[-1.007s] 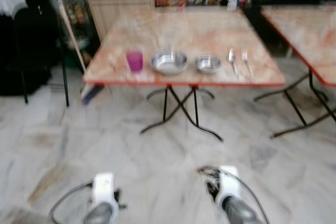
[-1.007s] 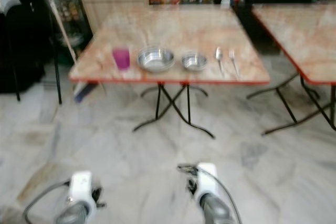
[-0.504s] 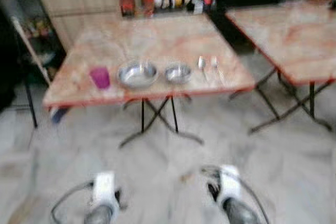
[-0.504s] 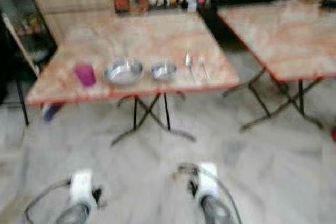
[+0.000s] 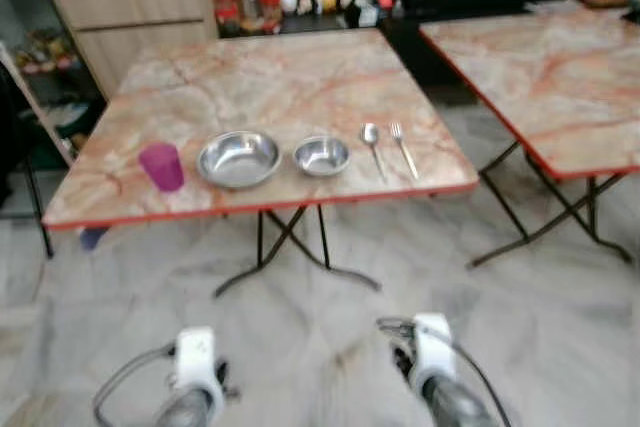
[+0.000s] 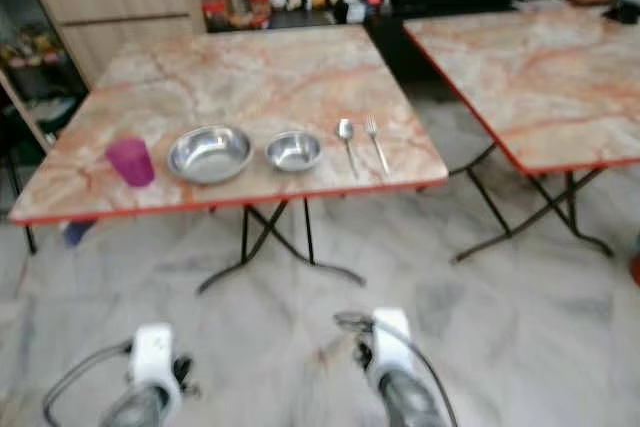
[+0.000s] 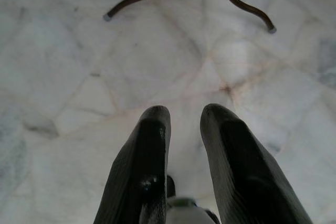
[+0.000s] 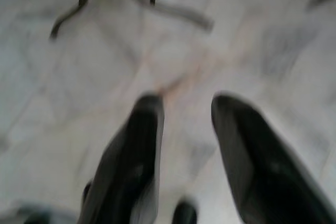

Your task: Setting the table

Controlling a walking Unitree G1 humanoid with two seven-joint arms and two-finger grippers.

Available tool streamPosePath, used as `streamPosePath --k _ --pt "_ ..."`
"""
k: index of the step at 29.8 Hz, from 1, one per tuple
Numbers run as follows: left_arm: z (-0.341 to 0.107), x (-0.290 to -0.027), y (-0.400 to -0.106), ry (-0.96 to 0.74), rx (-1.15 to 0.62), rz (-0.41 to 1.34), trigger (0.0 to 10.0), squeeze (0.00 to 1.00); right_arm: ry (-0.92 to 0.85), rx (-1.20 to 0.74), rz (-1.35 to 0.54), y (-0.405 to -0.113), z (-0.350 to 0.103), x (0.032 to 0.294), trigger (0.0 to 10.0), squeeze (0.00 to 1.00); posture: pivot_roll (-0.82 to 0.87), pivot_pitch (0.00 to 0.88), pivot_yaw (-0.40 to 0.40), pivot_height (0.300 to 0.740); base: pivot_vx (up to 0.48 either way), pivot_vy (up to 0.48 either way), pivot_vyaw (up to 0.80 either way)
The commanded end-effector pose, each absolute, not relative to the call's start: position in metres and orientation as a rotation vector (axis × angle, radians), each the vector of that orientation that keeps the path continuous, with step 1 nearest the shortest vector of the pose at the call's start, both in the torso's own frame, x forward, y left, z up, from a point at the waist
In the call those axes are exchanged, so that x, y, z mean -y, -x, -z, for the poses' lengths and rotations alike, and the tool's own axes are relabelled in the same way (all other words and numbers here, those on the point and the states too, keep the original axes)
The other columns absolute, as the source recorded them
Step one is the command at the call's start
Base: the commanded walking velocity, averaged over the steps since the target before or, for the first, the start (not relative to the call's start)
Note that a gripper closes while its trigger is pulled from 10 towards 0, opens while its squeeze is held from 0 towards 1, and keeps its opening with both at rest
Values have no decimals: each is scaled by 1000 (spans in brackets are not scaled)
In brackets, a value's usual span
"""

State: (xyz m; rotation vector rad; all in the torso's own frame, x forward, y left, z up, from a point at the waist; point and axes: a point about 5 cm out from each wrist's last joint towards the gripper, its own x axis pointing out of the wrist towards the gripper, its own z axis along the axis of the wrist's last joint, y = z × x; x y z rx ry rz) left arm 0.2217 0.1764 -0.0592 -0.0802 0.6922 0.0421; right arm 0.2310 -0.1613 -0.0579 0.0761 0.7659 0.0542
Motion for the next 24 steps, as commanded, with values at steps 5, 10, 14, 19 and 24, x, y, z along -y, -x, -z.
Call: streamPosePath --k 5,10,14,19,24 --pt "58 -192 -220 62 -696 -82 10000 0 -89 -747 -107 -235 55 144 10000 0 128 0 0 740 333 0 185" --pt "58 -192 -221 63 -694 -84 10000 0 -96 -751 -99 -235 56 144 10000 0 128 0 1 740 334 0 599" --pt "57 -193 -222 65 -692 -85 10000 0 -106 -746 -98 -236 55 144 10000 0 124 0 1 740 334 0 0" --pt "57 -191 -223 71 -690 -87 10000 0 -107 -743 -94 -237 54 145 10000 0 121 0 -2 740 334 0 0" --pt "57 -190 -223 76 -688 -90 10000 0 -107 -742 -93 -237 54 146 10000 0 121 0 -6 740 331 0 0"
